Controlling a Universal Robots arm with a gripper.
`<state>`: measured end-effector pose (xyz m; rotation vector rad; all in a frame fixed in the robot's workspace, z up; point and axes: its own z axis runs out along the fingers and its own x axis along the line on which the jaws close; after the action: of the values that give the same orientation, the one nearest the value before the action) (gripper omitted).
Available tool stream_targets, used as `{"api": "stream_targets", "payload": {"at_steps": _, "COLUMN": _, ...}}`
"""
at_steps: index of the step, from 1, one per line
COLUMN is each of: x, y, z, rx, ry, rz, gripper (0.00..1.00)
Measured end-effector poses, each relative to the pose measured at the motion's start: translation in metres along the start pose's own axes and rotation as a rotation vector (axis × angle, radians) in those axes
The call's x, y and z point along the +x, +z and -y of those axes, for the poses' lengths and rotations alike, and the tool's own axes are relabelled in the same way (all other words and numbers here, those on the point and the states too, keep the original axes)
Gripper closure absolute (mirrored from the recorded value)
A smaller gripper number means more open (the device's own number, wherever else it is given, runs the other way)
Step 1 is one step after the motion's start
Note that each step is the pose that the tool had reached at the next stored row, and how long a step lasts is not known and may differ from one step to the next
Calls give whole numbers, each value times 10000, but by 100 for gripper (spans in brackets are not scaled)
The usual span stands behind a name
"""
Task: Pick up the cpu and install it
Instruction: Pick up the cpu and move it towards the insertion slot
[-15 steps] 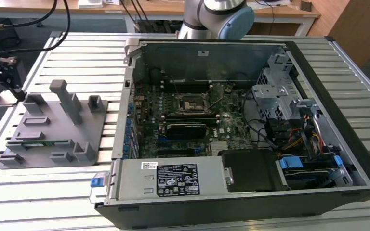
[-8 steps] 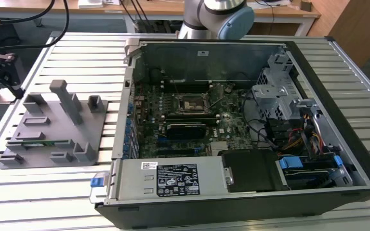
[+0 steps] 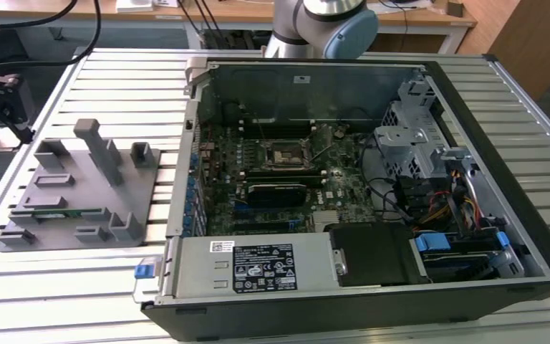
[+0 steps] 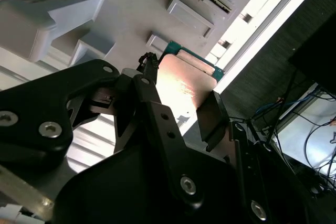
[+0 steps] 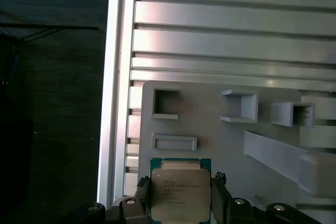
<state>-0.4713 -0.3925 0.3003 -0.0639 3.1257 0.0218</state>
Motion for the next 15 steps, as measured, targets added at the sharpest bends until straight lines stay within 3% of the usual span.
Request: {"api": "stream_targets", "payload": {"at_steps": 15, "x": 0, "y": -111, "z": -7, "rx": 1, "ry": 0, "rz": 24, "gripper": 46}}
